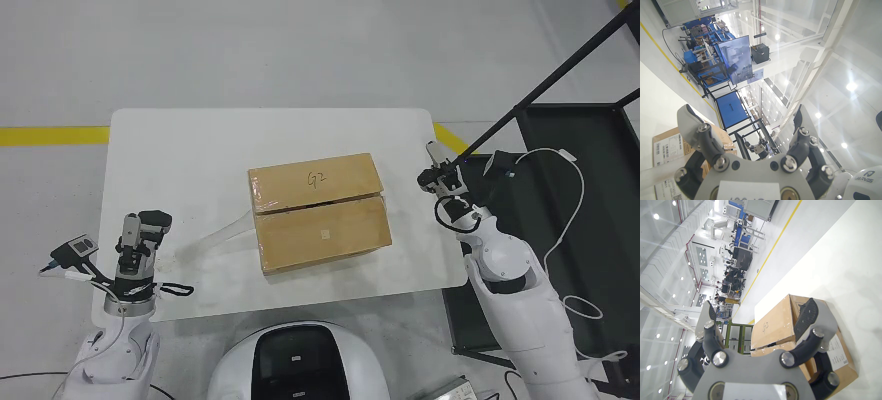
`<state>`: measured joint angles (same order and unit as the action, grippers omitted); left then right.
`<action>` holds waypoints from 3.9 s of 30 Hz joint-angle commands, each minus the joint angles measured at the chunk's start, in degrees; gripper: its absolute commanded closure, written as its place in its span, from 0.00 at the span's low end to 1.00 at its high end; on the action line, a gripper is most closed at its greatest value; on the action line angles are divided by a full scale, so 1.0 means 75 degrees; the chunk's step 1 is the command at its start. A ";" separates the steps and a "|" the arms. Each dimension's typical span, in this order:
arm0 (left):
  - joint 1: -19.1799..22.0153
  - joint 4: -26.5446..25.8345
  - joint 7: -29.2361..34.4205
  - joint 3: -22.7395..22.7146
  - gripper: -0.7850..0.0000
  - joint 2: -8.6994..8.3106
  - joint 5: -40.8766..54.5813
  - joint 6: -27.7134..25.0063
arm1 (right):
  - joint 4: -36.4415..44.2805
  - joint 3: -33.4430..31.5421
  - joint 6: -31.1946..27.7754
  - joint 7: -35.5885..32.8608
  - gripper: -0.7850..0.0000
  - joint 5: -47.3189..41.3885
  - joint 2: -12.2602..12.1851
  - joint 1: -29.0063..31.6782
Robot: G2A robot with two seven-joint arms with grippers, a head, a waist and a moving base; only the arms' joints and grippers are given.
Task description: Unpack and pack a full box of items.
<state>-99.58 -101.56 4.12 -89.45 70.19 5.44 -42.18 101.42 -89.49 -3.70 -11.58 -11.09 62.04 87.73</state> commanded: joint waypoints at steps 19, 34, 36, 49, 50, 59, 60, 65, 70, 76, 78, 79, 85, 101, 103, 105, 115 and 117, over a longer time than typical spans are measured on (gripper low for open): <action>0.0000 0.0000 0.0000 0.0000 0.00 0.0000 0.0000 0.0000 | -0.0576 -0.0311 -0.1629 -0.5392 0.00 0.0407 -0.0337 -0.0212; 0.0000 0.0000 0.0000 0.0000 0.00 0.0000 0.0000 0.0000 | -0.0705 -0.0340 -0.1837 -0.5665 0.00 0.0487 -0.0374 -0.0298; 0.0000 0.0000 0.0000 0.0000 0.00 0.0000 0.0000 0.0000 | -0.0705 -0.0340 -0.1837 -0.5665 0.00 0.0487 -0.0374 -0.0298; 0.0000 0.0000 0.0000 0.0000 0.00 0.0000 0.0000 0.0000 | -0.1233 -0.0011 -0.2070 -0.5244 0.00 0.0868 -0.0358 -0.0899; 0.0000 0.0000 0.0000 0.0000 0.00 0.0000 0.0000 0.0000 | -0.1308 0.0037 -0.2126 -0.5239 0.00 0.0947 -0.0359 -0.0976; 0.0000 0.0000 0.0000 0.0000 0.00 0.0000 0.0000 0.0000 | -0.2187 0.0645 -0.2581 -0.4929 0.00 0.1580 -0.0315 -0.1633; 0.0000 0.0000 0.0000 0.0000 0.00 0.0000 0.0000 0.0000 | -0.2268 0.0714 -0.2593 -0.4900 0.00 0.1612 -0.0308 -0.1694; 0.0000 0.0000 0.0000 0.0000 0.00 0.0000 0.0000 0.0000 | -0.2492 0.0923 -0.2766 -0.5196 0.00 0.1431 -0.0303 -0.1899; 0.0000 0.0000 0.0000 0.0000 0.00 0.0000 0.0000 0.0000 | -0.2704 0.1009 -0.2838 -0.5519 0.00 0.1014 -0.0311 -0.1985; 0.0000 0.0000 0.0000 0.0000 0.00 0.0000 0.0000 0.0000 | -0.2984 0.1119 -0.3046 -0.6073 0.00 0.0356 -0.0320 -0.2180; 0.0000 0.0000 0.0000 0.0000 0.00 0.0000 0.0000 0.0000 | -0.3114 0.1117 -0.3140 -0.6264 0.00 0.0118 -0.0329 -0.2251; 0.0000 0.0000 0.0000 0.0000 0.00 0.0000 0.0000 0.0000 | -0.3160 0.1110 -0.3225 -0.6373 0.00 0.0055 -0.0337 -0.2288; 0.0000 0.0000 0.0000 0.0000 0.00 0.0000 0.0000 0.0000 | -0.3316 0.1017 -0.3714 -0.6841 0.00 -0.0314 -0.0394 -0.2360; 0.0000 0.0000 0.0000 0.0000 0.00 0.0000 0.0000 0.0000 | -0.2283 0.0749 -0.4150 -0.7718 0.00 -0.1166 -0.0681 -0.1789; 0.0000 0.0000 0.0000 0.0000 0.00 0.0000 0.0000 0.0000 | -0.2038 0.0715 -0.4112 -0.7756 0.00 -0.1248 -0.0740 -0.1667; 0.0000 0.0000 0.0000 0.0000 0.00 0.0000 0.0000 0.0000 | -0.1717 0.0678 -0.4071 -0.7797 0.00 -0.1286 -0.0810 -0.1519; 0.0000 0.0000 0.0000 0.0000 0.00 0.0000 0.0000 0.0000 | -0.0381 0.0660 -0.3985 -0.7884 0.00 -0.1060 -0.1215 -0.0727; 0.0000 0.0000 0.0000 0.0000 0.00 0.0000 0.0000 0.0000 | -0.0248 0.0720 -0.4015 -0.7853 0.00 -0.0994 -0.1293 -0.0609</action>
<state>-99.58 -101.56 4.12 -89.45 70.19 5.44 -42.18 99.09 -84.33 -33.69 -70.61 -18.78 52.65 82.74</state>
